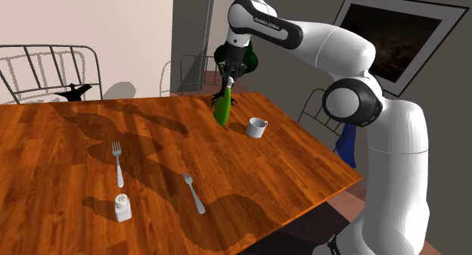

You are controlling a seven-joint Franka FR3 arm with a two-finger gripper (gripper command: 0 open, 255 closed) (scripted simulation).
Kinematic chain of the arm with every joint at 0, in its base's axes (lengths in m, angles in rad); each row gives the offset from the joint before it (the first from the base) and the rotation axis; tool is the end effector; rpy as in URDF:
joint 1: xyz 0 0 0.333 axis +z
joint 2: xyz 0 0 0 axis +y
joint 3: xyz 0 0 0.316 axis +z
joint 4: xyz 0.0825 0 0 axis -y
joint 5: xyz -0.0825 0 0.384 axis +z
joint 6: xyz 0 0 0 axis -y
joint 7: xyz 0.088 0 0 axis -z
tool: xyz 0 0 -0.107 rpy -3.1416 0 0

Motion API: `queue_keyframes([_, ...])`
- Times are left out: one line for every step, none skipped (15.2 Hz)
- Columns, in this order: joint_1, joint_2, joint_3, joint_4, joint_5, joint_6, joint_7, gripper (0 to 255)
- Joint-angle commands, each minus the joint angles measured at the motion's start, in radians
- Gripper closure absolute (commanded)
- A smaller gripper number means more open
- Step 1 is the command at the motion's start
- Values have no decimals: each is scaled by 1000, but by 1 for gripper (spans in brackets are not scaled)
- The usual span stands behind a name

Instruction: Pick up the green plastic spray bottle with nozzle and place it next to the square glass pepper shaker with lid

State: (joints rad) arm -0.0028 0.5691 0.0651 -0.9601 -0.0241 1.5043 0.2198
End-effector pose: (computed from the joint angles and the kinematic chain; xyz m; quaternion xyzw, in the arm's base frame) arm 0.7047 0.0266 0.5445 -0.9964 0.0842 0.0126 0.0038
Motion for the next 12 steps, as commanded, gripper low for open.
queue_keyframes([2, 11, 0, 46, -1, -36, 0, 255])
queue_keyframes([3, 23, 0, 79, -1, -57, 0, 255])
queue_keyframes([4, 36, 0, 115, -2, -80, 0, 255])
queue_keyframes([5, 51, -1, 156, -3, -105, 0, 255])
queue_keyframes([7, 70, -1, 203, -4, -133, 0, 255])
queue_keyframes([9, 95, -1, 259, -5, -164, 0, 255])
queue_keyframes([12, 128, -2, 332, -6, -204, 0, 255])
queue_keyframes([13, 135, -2, 346, -6, -211, -1, 255])
queue_keyframes([23, 60, 2, 215, -4, -156, 18, 255])
queue_keyframes([34, 10, 6, 132, -3, -122, 36, 255])
queue_keyframes([46, -30, 11, 66, -3, -96, 54, 255])
queue_keyframes([59, -63, 15, 12, -2, -75, 73, 255])
